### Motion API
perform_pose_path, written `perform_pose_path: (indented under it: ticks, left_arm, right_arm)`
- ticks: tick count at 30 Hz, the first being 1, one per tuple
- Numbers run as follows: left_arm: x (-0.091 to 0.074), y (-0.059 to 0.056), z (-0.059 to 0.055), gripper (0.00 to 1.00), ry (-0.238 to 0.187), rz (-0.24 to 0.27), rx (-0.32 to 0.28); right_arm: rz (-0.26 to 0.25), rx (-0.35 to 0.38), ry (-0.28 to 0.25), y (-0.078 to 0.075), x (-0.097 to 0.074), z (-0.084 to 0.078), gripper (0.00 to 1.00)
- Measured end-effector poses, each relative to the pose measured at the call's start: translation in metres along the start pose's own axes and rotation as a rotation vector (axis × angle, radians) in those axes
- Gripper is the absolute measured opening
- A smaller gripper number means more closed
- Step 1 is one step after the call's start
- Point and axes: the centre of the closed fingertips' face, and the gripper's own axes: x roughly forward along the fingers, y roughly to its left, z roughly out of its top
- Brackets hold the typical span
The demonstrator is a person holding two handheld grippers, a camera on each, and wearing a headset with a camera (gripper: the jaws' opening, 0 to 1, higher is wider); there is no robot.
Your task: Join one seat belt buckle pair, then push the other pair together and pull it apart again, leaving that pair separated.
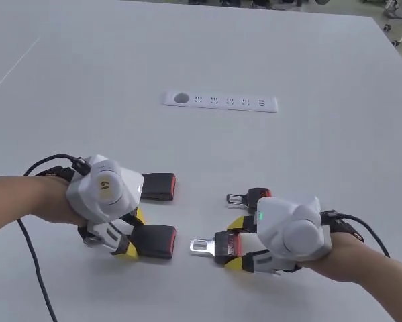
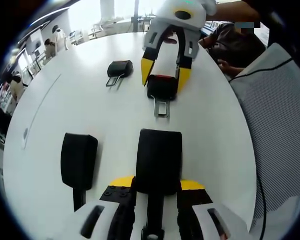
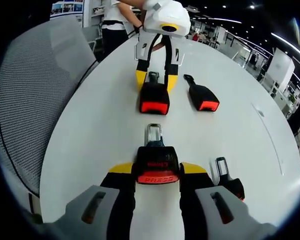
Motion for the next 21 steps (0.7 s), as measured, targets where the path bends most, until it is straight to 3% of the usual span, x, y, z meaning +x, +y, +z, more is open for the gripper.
perform_pose_path:
  ticks: [21]
  left_arm:
    - [-0.001,-0.001,0.000,0.32,0.004,-0.001,-0.009]
  right_arm:
    - [0.017,0.006,0.003,0.001,0.011,0.014,0.32]
